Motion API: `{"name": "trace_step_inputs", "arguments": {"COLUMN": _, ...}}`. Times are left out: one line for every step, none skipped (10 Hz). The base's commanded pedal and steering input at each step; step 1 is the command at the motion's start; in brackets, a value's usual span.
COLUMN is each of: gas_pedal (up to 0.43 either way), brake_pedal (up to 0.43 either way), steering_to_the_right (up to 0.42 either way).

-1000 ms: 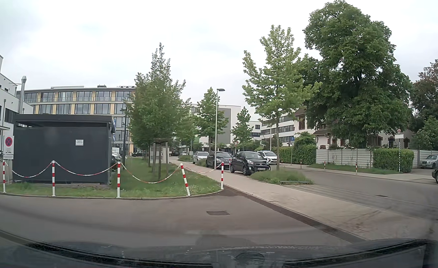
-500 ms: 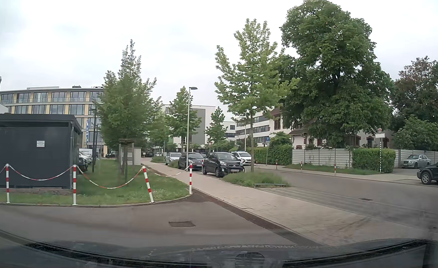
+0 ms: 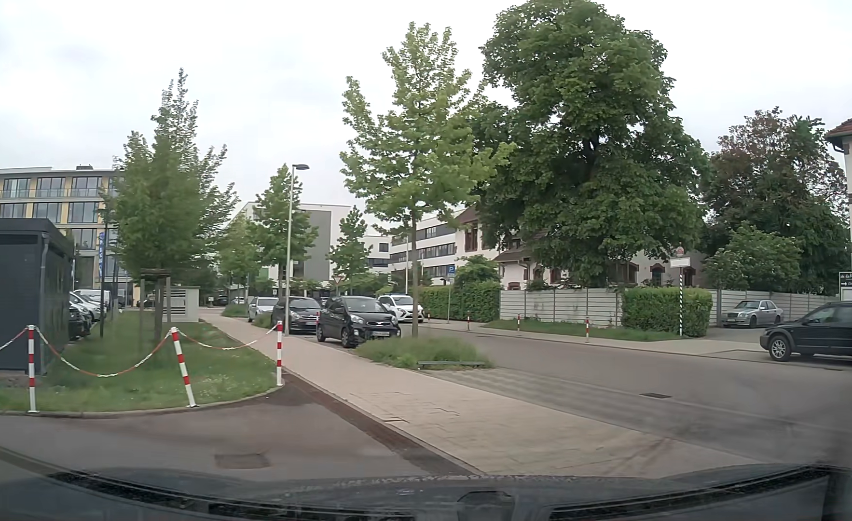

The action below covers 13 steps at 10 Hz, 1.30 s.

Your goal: Follow the waypoints while adhering to traffic rules and regulations

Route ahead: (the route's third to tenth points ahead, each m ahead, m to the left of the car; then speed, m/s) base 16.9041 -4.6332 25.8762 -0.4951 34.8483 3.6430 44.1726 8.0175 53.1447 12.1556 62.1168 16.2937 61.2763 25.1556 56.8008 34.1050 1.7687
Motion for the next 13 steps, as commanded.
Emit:
{"name": "trace_step_inputs", "arguments": {"gas_pedal": 0.000, "brake_pedal": 0.000, "steering_to_the_right": 0.656}}
{"name": "trace_step_inputs", "arguments": {"gas_pedal": 0.000, "brake_pedal": 0.000, "steering_to_the_right": 0.672}}
{"name": "trace_step_inputs", "arguments": {"gas_pedal": 0.000, "brake_pedal": 0.000, "steering_to_the_right": 0.684}}
{"name": "trace_step_inputs", "arguments": {"gas_pedal": 0.000, "brake_pedal": 0.000, "steering_to_the_right": 0.701}}
{"name": "trace_step_inputs", "arguments": {"gas_pedal": 0.000, "brake_pedal": 0.000, "steering_to_the_right": 0.720}}
{"name": "trace_step_inputs", "arguments": {"gas_pedal": 0.000, "brake_pedal": 0.000, "steering_to_the_right": 0.742}}
{"name": "trace_step_inputs", "arguments": {"gas_pedal": 0.000, "brake_pedal": 0.000, "steering_to_the_right": 0.759}}
{"name": "trace_step_inputs", "arguments": {"gas_pedal": 0.000, "brake_pedal": 0.000, "steering_to_the_right": 0.776}}
{"name": "trace_step_inputs", "arguments": {"gas_pedal": 0.000, "brake_pedal": 0.000, "steering_to_the_right": 0.781}}
{"name": "trace_step_inputs", "arguments": {"gas_pedal": 0.000, "brake_pedal": 0.000, "steering_to_the_right": 0.781}}
{"name": "trace_step_inputs", "arguments": {"gas_pedal": 0.000, "brake_pedal": 0.006, "steering_to_the_right": 0.781}}
{"name": "trace_step_inputs", "arguments": {"gas_pedal": 0.000, "brake_pedal": 0.018, "steering_to_the_right": 0.781}}
{"name": "trace_step_inputs", "arguments": {"gas_pedal": 0.000, "brake_pedal": 0.049, "steering_to_the_right": 0.780}}
